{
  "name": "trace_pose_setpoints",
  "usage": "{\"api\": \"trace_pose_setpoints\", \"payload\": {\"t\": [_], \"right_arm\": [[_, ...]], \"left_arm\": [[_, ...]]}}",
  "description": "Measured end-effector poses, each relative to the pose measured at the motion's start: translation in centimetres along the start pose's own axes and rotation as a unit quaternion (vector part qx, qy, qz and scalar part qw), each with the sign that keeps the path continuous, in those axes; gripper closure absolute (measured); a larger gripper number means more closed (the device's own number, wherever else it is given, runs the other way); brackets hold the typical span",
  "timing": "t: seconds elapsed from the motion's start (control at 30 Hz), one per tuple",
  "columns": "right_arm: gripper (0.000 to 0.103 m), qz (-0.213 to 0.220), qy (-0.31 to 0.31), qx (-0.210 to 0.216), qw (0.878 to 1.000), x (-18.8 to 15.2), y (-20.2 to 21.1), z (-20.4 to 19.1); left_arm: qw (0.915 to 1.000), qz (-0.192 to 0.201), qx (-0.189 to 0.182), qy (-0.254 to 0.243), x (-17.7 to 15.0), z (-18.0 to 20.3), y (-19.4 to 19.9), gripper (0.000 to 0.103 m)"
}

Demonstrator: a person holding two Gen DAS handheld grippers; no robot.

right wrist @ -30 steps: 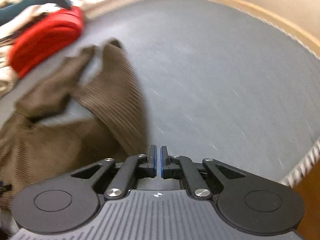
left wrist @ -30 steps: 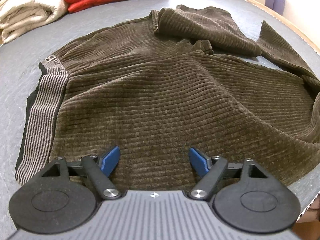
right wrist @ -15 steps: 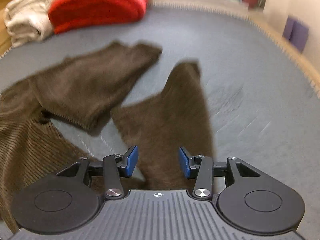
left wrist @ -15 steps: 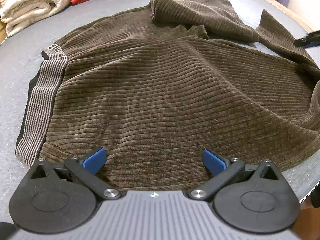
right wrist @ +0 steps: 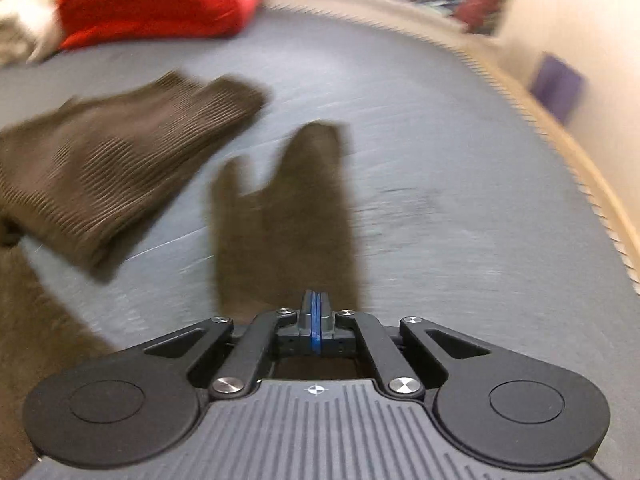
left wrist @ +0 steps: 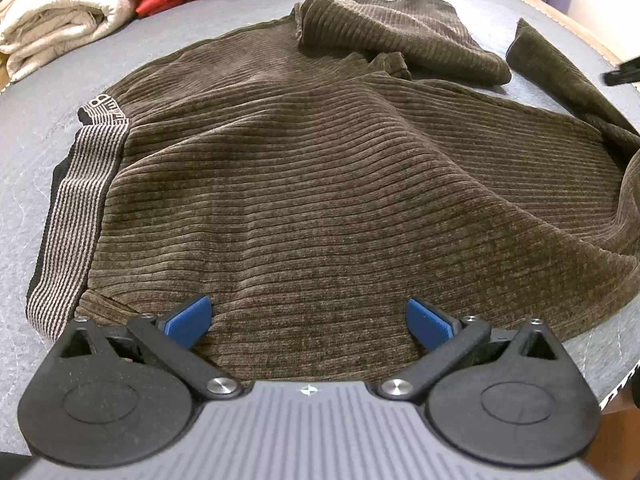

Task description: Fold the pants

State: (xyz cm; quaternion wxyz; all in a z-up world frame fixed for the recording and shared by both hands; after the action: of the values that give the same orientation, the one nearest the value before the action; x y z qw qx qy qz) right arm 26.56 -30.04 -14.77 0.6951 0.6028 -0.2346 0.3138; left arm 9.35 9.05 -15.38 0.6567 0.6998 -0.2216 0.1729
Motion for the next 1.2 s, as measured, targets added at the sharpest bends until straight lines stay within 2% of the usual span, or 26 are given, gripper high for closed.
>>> {"api": "trace_pose_setpoints", "payload": {"t": [0.1, 0.2, 0.3, 0.4, 0.5, 0.77, 0.93, 1.07, 1.13, 1.2], "right_arm": [[0.103, 0.006, -0.053, -0.039, 0.998, -1.1, 1.9, 4.7], [0.103, -0.006, -0.112, -0.053, 0.992, -4.3, 3.8, 10.1], [0.103, -0.027, -0.123, -0.049, 0.991, -7.6, 5.4, 13.0], [0.103, -0.017, -0.12, -0.046, 0.991, -8.3, 7.0, 13.8], [0.103, -0.009, -0.122, -0.041, 0.992, -7.4, 7.5, 12.9], [0.099, 0.002, -0.068, 0.009, 0.998, -2.5, 5.3, 5.9], [0.065, 0.001, -0.033, 0.061, 0.998, 0.3, 3.6, 0.6], [0.061, -0.018, 0.05, 0.085, 0.995, 1.0, 1.6, -4.4], [0.054, -0.03, 0.104, 0.087, 0.99, 0.7, 0.8, -6.5], [0.053, -0.042, 0.154, 0.079, 0.984, 0.2, -0.3, -8.0]], "left_arm": [[1.0, 0.002, 0.001, 0.0, 0.0, 0.0, 0.0, 0.0], [1.0, 0.002, 0.002, 0.001, 0.1, 0.0, 0.0, 0.0], [1.0, 0.002, 0.0, 0.0, 0.2, 0.1, -0.2, 0.0], [1.0, 0.004, 0.0, 0.0, 0.2, 0.1, -0.3, 0.0], [1.0, 0.005, 0.0, 0.0, 0.2, 0.1, -0.3, 0.0], [1.0, 0.004, 0.0, 0.002, 0.2, 0.1, -0.3, 0.0], [1.0, 0.005, -0.002, 0.0, 0.2, 0.1, -0.4, 0.0], [1.0, 0.004, -0.006, -0.001, 0.2, 0.1, -0.5, 0.0], [1.0, 0.004, -0.007, -0.002, 0.2, 0.1, -0.5, 0.0], [1.0, 0.004, -0.007, -0.001, 0.2, 0.1, -0.6, 0.0]]}}
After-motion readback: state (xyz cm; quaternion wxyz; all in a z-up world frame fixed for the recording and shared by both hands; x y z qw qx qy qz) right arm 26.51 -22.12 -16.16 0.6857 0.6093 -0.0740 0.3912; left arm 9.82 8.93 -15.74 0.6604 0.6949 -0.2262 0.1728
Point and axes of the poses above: each gripper's, at about its wrist camera, not at the fingertips, and y roughly against the way its jaws point, z to its right, x to its top, the point moved 5 cm from there along -y, roughly the way its jaws point, and after that the axes turned 1 degree about z, right-handed, at the moved point
